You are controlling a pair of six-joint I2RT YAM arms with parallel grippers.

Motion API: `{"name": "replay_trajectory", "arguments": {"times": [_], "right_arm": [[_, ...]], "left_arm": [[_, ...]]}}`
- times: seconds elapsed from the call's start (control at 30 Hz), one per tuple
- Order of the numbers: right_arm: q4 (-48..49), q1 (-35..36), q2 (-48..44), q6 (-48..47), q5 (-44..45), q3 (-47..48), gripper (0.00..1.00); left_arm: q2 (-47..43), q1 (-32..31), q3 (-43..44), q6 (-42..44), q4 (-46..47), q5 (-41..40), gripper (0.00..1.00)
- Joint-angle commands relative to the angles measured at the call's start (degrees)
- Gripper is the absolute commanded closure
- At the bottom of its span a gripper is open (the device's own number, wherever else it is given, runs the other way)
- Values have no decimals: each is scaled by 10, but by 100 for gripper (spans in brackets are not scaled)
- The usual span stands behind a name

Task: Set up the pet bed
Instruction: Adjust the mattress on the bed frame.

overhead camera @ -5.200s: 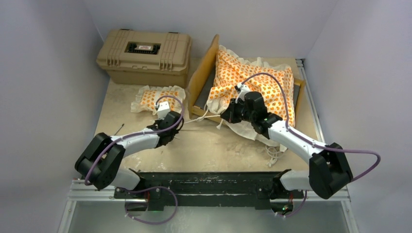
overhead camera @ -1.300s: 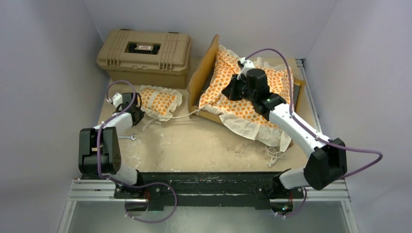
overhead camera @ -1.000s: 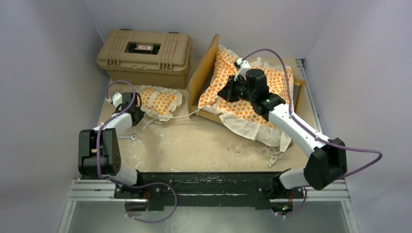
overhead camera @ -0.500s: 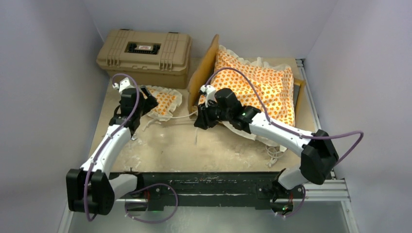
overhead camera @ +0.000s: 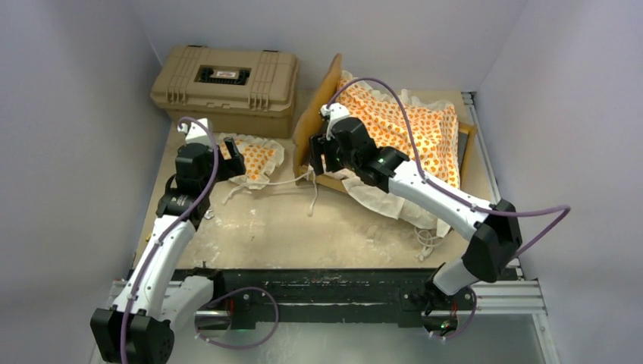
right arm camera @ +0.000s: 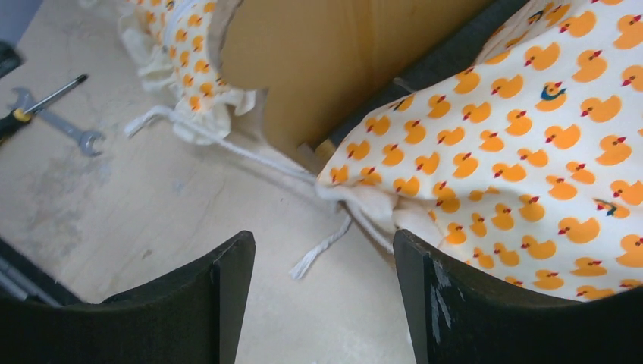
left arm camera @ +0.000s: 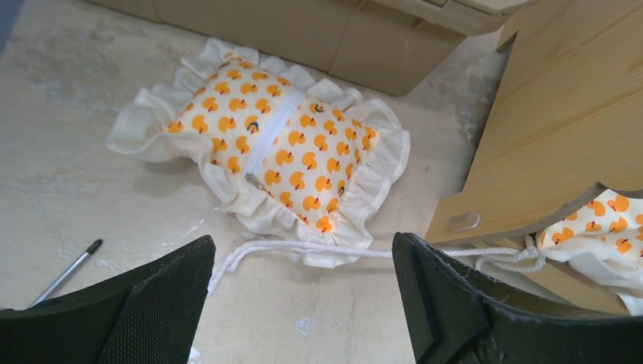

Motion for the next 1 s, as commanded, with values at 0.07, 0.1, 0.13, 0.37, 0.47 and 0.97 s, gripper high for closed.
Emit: {"name": "replay_trajectory", "arguments": {"times": [0.07, 0.1, 0.13, 0.37, 0.47, 0.97], "right_arm": [[51, -1, 78, 61, 101, 36, 35], [62, -1, 86, 71, 105, 37, 36], [70, -1, 96, 82, 111, 39, 37], [86, -1, 158, 154, 132, 37, 44], [110, -1, 166, 159, 125, 29, 61], [190, 0, 195, 123, -35, 60, 99]], "left_arm": [[-29, -8, -12, 43, 17, -31, 13], [-30, -12, -12, 44, 17, -39, 13], [-32, -14, -13, 44, 17, -43, 13], [-45, -29, -14, 49, 15, -66, 13], [-46, -34, -15, 50, 15, -70, 13], [-37, -39, -20, 47, 27, -29, 13]]}}
